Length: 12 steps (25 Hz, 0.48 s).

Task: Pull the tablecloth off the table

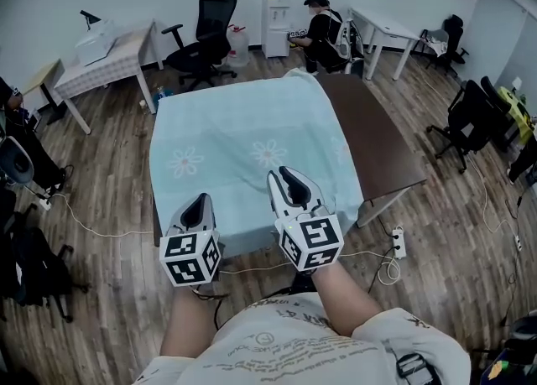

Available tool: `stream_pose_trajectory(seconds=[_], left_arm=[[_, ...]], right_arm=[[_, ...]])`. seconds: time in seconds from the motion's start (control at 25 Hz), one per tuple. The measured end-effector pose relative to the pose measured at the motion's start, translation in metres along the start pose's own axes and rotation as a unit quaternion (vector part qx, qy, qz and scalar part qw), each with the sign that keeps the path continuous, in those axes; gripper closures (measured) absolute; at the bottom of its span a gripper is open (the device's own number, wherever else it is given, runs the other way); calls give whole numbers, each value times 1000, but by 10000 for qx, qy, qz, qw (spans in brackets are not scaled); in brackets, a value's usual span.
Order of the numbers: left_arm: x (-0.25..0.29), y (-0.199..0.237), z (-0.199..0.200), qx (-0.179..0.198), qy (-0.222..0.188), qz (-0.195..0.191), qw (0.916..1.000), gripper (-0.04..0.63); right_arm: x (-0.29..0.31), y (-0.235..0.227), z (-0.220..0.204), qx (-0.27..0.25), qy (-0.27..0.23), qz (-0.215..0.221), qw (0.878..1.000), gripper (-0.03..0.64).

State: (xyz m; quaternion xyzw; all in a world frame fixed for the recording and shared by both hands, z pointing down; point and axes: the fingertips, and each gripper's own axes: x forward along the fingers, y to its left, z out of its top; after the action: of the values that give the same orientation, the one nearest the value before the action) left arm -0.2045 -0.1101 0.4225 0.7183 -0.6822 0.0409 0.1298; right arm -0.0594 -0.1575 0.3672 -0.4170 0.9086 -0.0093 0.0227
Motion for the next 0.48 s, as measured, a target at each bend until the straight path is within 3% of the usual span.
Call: stream_pose_trajectory(seconds=[0.24,0.48], left_arm=[[57,-2,-5,-134,67,388,9991,583],[110,16,-22,-441,346,1044,9930,583]], right_arm=[[40,-70,-13,37,169,10,9998,537],[91,-147,-28,-47,428,40,9991,532]])
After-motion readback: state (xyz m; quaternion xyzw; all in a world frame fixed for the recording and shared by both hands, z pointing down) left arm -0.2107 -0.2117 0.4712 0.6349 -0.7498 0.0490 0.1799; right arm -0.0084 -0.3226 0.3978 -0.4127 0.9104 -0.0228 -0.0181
